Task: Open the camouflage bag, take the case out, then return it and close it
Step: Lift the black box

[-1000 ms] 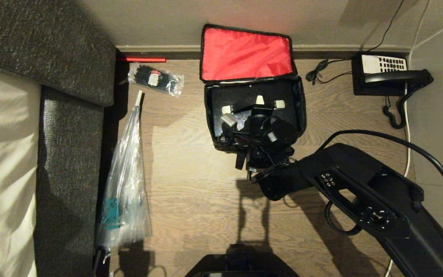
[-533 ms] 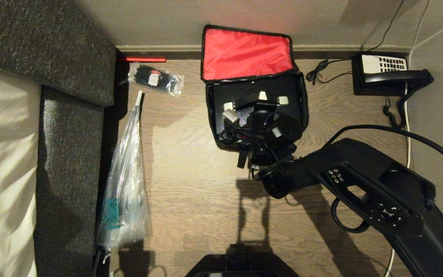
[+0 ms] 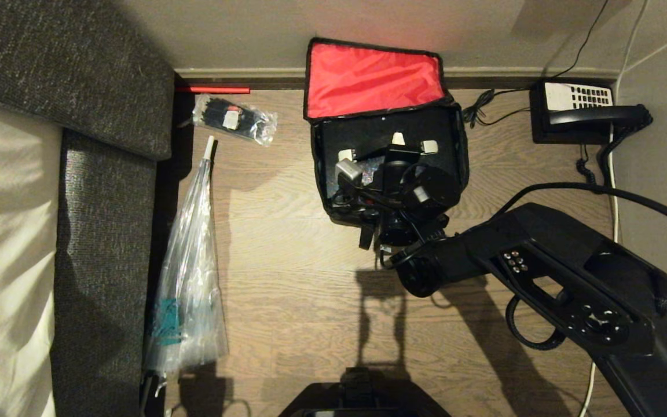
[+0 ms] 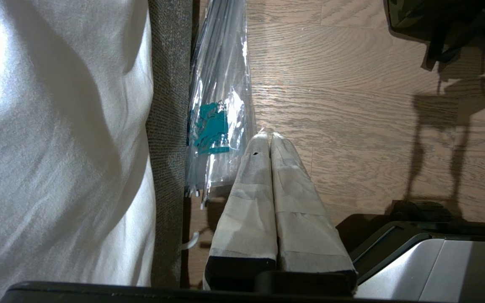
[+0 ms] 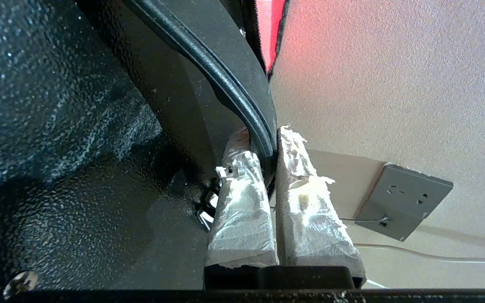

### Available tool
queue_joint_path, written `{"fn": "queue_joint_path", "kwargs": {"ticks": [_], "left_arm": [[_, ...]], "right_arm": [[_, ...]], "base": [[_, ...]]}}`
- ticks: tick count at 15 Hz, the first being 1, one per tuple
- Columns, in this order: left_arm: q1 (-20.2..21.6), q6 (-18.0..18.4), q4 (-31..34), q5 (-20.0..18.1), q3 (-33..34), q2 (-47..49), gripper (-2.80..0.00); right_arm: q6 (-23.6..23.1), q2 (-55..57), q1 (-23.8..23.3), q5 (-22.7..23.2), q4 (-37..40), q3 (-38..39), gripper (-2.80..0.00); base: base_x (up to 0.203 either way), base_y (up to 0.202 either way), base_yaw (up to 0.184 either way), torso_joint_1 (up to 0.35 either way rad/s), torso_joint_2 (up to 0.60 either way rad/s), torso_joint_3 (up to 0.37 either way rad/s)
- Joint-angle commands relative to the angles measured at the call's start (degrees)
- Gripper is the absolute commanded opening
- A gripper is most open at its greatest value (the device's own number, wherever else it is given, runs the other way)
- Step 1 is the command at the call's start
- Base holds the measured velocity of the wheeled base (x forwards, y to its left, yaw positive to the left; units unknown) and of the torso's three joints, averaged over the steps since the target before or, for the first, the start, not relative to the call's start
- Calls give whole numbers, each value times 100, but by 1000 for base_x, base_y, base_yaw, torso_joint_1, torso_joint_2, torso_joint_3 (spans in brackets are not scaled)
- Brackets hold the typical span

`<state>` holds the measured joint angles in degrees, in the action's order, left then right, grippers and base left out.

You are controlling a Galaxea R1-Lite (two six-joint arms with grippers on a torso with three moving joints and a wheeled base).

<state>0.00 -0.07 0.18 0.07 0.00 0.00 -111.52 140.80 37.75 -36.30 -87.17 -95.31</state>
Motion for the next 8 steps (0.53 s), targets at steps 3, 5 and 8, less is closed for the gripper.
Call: {"fn": "queue_joint_path", "kwargs": {"ticks": [3,5,8], "left_arm": [[0,-6,-1,1,3,0,-280],[0,-1,-1,1,9,-9,-280],[0,-2,-1,1,0,0,-280]], "right_arm": [[-37,-88,4,-80,-49,30,-280],[-37,-70,30,-133,-49,30,-280],[-28,-9,78,-193,-49,38,-280]], "base": [[0,0,0,0,0,0],[0,0,0,0,0,0],[0,0,0,0,0,0]]}}
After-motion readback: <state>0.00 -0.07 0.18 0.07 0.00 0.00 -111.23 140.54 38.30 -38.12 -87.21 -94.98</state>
